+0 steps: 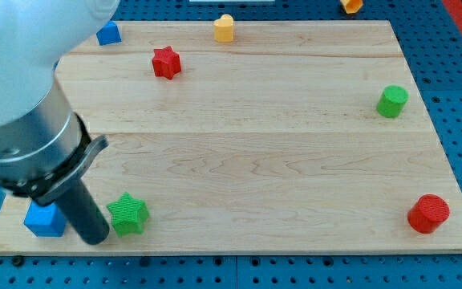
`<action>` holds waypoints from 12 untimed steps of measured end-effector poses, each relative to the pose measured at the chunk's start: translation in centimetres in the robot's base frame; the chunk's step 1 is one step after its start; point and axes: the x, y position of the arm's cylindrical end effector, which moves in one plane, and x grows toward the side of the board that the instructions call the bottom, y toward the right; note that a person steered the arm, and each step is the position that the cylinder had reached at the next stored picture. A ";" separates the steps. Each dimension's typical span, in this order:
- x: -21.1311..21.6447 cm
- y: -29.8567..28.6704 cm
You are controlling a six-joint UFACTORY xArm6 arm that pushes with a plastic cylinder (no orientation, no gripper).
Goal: Move the green star towards the up
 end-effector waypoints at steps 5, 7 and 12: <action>-9.1 7.5; -8.5 15.3; -17.0 13.6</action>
